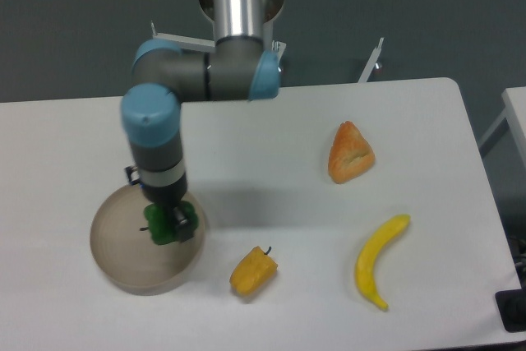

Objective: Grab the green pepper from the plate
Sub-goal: 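Lift the green pepper off the plate and carry it away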

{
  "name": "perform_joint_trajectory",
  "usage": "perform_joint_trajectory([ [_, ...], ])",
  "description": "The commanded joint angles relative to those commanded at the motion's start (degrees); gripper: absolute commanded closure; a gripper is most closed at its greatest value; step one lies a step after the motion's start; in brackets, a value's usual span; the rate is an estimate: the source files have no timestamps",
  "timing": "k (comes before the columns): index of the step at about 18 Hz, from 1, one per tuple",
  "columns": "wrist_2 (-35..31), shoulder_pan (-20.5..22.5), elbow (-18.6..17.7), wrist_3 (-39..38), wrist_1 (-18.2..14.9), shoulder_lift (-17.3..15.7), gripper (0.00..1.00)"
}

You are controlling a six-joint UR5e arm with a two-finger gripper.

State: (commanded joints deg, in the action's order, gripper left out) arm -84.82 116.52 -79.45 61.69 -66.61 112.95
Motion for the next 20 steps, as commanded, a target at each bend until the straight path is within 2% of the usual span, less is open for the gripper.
perform_joint_trajectory([
  [4,0.88,7.21,1.05,1.92,-5.37,-2.03,0.76],
  [11,0.62,17.41,1.41,17.47,-11.61,-2.21,0.76],
  [16,0.00,21.29,1.23,26.45,-12.06,-1.50,0.75],
  [20,-2.89,21.55,2.28,27.42,-12.14,-0.89,0.74],
])
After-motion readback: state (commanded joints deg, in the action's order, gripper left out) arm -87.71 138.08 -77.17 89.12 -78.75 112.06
